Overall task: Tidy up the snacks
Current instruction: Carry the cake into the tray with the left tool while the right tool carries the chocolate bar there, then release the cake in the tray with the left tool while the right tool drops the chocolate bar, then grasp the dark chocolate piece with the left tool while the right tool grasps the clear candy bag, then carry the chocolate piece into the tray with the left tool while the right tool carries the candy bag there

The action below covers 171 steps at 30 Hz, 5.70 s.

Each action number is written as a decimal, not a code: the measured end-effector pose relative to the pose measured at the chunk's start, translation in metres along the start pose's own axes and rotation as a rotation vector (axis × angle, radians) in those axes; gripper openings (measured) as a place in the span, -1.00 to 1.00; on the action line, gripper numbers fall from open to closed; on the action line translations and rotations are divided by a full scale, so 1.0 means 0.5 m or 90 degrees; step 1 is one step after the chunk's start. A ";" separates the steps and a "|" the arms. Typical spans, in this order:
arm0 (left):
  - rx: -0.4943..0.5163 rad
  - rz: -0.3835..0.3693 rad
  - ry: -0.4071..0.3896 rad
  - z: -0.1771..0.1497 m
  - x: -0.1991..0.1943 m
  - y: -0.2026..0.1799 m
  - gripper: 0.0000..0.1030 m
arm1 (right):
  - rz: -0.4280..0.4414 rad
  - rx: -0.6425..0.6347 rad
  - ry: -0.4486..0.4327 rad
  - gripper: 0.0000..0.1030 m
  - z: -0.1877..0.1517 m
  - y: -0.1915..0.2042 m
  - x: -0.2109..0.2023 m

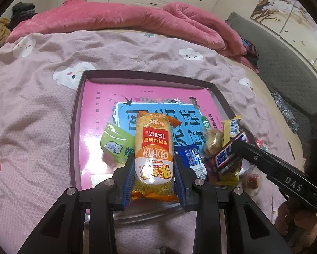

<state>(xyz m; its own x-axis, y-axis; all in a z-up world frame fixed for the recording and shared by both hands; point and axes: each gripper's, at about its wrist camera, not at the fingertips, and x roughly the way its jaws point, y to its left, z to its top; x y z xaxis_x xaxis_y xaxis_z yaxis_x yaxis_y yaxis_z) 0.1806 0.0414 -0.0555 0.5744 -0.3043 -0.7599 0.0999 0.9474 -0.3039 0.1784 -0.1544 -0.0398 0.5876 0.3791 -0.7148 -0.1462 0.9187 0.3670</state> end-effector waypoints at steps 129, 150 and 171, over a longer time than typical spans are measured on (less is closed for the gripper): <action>0.106 0.010 0.049 -0.160 -0.103 -0.063 -0.27 | -0.016 -0.047 -0.030 -0.28 -0.107 -0.104 -0.149; 0.074 0.016 -0.043 -0.043 -0.122 -0.083 -0.27 | -0.022 -0.069 -0.104 -0.28 -0.037 -0.059 -0.160; 0.056 0.015 -0.025 -0.012 -0.058 -0.082 -0.27 | -0.035 -0.046 -0.100 -0.28 -0.009 -0.077 -0.118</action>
<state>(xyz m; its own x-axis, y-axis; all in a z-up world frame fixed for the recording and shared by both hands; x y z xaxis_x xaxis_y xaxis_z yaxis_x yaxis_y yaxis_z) 0.1550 0.0109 -0.0243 0.6082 -0.2792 -0.7430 0.1560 0.9599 -0.2330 0.1456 -0.2114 -0.0146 0.7125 0.3108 -0.6292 -0.1633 0.9454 0.2821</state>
